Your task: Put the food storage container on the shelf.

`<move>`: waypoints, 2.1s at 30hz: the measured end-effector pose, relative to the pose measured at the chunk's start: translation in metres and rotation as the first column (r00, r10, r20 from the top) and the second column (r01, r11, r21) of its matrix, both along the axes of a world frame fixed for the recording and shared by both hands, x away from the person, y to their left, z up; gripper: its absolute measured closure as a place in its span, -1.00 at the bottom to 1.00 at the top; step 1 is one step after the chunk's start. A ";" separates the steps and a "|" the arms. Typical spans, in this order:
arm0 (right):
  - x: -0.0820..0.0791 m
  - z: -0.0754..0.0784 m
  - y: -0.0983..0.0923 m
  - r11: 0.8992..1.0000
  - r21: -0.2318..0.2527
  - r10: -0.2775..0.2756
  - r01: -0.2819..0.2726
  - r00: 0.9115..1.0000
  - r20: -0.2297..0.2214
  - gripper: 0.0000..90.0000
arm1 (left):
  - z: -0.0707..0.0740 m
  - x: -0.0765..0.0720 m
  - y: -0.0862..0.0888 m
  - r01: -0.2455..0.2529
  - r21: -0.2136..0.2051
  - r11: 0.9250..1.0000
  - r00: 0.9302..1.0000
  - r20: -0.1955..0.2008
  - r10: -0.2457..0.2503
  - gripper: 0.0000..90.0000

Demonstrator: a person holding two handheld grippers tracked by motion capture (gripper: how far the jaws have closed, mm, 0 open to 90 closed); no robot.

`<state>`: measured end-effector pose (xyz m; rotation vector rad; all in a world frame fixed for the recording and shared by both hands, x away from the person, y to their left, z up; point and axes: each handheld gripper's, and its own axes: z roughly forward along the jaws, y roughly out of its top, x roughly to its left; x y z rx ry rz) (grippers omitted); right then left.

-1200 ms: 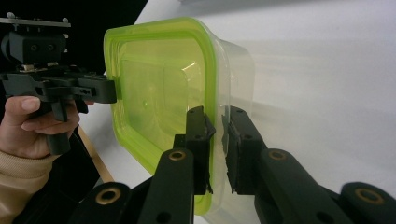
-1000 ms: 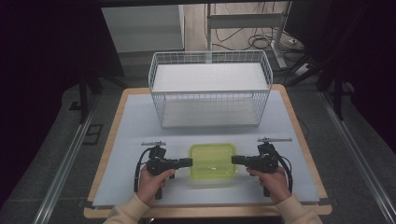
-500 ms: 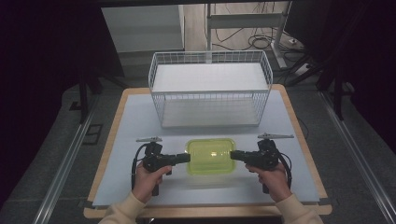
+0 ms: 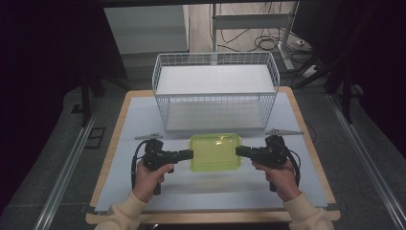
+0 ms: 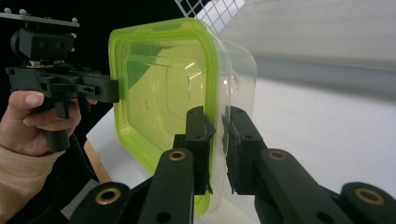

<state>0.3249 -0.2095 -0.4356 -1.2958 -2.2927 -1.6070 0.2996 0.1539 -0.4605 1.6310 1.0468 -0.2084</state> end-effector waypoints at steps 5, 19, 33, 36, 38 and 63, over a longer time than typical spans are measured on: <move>0.003 0.007 0.002 1.000 0.004 -0.003 0.002 1.000 0.017 0.79 | 0.010 0.003 0.001 -0.005 0.006 1.000 1.000 0.017 0.005 0.82; 0.006 0.035 -0.001 1.000 0.012 -0.016 0.015 0.996 0.084 0.79 | 0.045 0.015 -0.003 0.004 0.033 0.999 0.997 0.071 -0.006 0.82; 0.015 0.066 0.002 1.000 0.012 -0.029 0.027 0.992 0.122 0.79 | 0.073 0.025 -0.001 -0.008 0.032 0.999 0.994 0.111 0.005 0.82; 0.018 0.070 0.003 1.000 0.009 -0.029 0.028 0.992 0.127 0.79 | 0.076 0.028 0.000 -0.009 0.033 0.999 0.994 0.112 0.006 0.82; 0.021 0.072 0.004 0.999 0.008 -0.032 0.031 0.991 0.133 0.79 | 0.077 0.032 0.000 -0.013 0.033 0.999 0.994 0.109 0.010 0.82; 0.052 0.091 0.003 0.998 0.021 -0.070 0.067 0.986 0.154 0.79 | 0.110 0.065 -0.008 -0.050 0.094 0.994 0.989 0.142 0.037 0.81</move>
